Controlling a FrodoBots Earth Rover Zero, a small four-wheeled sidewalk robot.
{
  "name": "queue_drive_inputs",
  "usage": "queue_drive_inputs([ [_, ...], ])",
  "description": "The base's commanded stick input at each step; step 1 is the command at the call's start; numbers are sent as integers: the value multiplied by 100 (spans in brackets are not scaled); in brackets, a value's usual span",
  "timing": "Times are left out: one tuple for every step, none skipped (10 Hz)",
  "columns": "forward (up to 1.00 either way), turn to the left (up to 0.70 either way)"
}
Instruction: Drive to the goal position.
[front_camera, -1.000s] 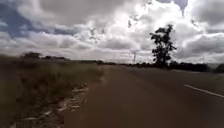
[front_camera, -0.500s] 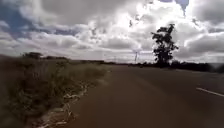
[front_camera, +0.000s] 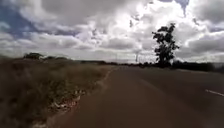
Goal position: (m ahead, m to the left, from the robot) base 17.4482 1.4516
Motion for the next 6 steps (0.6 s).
queue_drive_inputs([
  [85,0],
  [85,0],
  [85,0],
  [85,0],
  [85,-12],
  [85,-21],
])
